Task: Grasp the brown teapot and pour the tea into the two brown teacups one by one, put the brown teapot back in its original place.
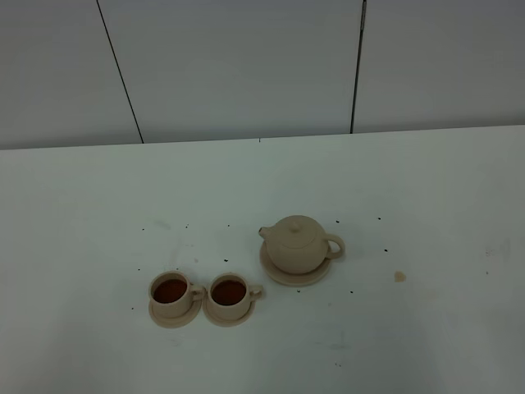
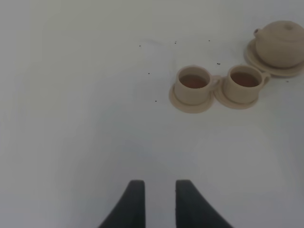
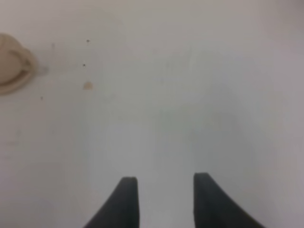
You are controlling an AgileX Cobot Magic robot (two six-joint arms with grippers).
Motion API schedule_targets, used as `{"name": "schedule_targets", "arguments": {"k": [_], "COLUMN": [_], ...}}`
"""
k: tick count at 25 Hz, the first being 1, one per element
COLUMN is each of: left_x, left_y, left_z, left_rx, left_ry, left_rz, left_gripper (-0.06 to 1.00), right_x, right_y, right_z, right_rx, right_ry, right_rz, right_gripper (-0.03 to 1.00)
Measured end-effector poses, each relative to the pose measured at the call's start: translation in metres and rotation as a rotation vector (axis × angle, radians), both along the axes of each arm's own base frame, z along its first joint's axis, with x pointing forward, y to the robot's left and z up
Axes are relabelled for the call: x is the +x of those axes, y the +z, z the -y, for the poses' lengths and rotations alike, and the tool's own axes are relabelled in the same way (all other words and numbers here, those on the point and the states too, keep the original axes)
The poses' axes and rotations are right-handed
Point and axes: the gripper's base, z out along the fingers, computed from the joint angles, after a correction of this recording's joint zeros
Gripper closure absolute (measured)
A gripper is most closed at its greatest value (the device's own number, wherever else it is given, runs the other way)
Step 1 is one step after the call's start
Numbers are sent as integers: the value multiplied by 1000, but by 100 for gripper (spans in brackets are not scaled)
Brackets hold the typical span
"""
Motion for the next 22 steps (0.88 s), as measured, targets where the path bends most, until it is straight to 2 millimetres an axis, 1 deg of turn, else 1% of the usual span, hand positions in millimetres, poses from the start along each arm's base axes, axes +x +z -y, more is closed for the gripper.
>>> {"name": "schedule_targets", "arguments": {"k": [2,4,22], "left_x": [0,0,0], "left_y": [0,0,0], "left_z": [0,0,0], "left_rx": [0,0,1], "left_ry": [0,0,1], "left_rz": [0,0,0], "left_gripper": [71,71,71], "right_x": [-7,-9,-7], "right_y": [-2,-4,-7], "right_z": [0,0,-1], "right_rx": [5,8,11], "right_ry": [-8,-16,-1], "right_rz": [12,3,3], "right_gripper": [70,70,70]}}
